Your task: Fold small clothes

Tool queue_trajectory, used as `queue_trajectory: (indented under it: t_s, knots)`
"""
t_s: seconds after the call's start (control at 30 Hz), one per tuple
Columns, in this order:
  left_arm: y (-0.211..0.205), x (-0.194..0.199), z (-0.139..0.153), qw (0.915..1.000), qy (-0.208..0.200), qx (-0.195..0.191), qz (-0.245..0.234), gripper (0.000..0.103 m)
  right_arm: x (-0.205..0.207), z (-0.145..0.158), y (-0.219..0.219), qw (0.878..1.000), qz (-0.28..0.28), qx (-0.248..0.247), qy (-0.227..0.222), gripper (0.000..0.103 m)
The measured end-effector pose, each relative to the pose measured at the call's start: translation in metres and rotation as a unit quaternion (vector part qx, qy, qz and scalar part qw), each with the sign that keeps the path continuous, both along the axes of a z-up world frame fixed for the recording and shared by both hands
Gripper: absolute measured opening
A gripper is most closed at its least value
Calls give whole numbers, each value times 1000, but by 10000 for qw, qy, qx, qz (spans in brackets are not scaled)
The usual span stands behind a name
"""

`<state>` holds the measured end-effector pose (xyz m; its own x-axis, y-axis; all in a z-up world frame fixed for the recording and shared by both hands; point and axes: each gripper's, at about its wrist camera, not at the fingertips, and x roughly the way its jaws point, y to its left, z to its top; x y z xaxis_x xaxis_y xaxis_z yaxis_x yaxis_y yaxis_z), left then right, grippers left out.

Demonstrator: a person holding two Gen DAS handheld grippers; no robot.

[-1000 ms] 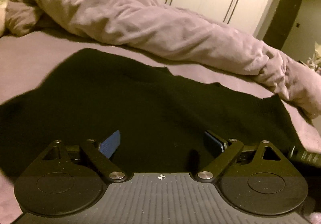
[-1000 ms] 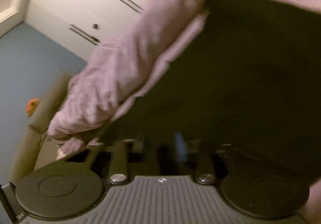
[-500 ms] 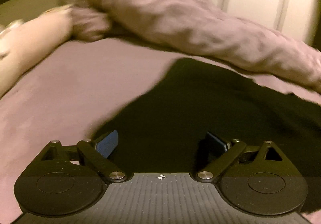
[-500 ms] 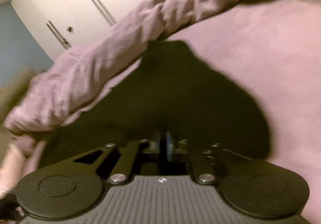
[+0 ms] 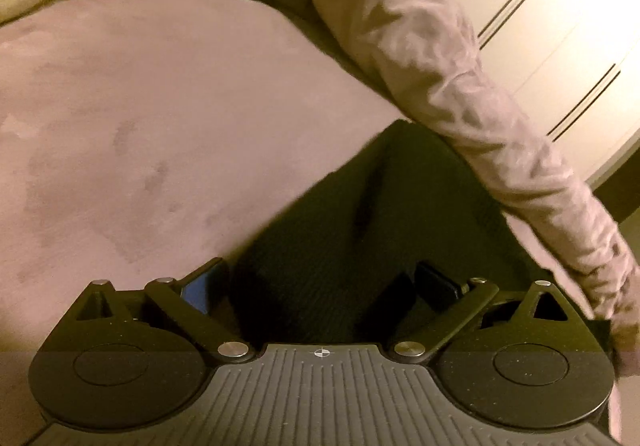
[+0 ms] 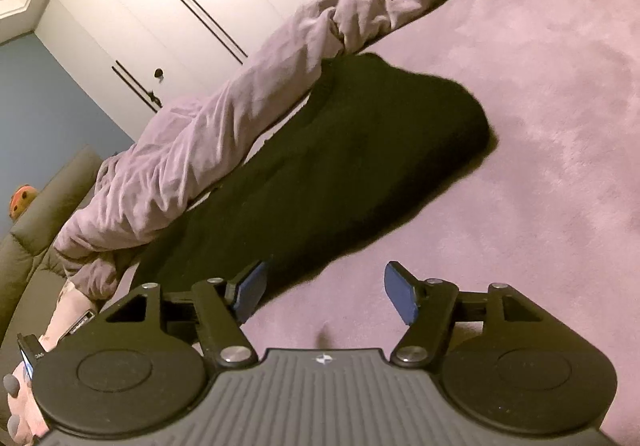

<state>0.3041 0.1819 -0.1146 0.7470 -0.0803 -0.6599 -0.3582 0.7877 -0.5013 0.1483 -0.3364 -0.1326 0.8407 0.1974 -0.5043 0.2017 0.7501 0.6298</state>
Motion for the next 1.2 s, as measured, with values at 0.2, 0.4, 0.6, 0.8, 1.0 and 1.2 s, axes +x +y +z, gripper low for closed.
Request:
queue_trajectory:
  t_s: [0.2, 0.4, 0.6, 0.8, 1.0, 1.2]
  knots:
    - [14, 7, -14, 9940, -108, -1067, 211, 37, 3, 0, 1, 10000, 18, 31, -49, 69]
    - [3, 14, -12, 9953, -90, -956, 138, 66, 4, -3, 3, 9999, 98, 60, -64, 71]
    - [1, 34, 13, 9972, 104, -738, -62, 16, -3, 1, -6, 9997, 47, 172, -144, 72]
    - [-67, 45, 86, 9919, -571, 564, -980, 8, -16, 3, -26, 9991, -65, 314, -278, 75]
    - [-200, 51, 129, 9569, -1055, 1309, -2368, 8, -27, 3, -46, 9984, -219, 398, -332, 75]
    - [-317, 35, 94, 9147, -902, 1842, -3481, 8, -38, 1, -66, 9977, -415, 407, -345, 76]
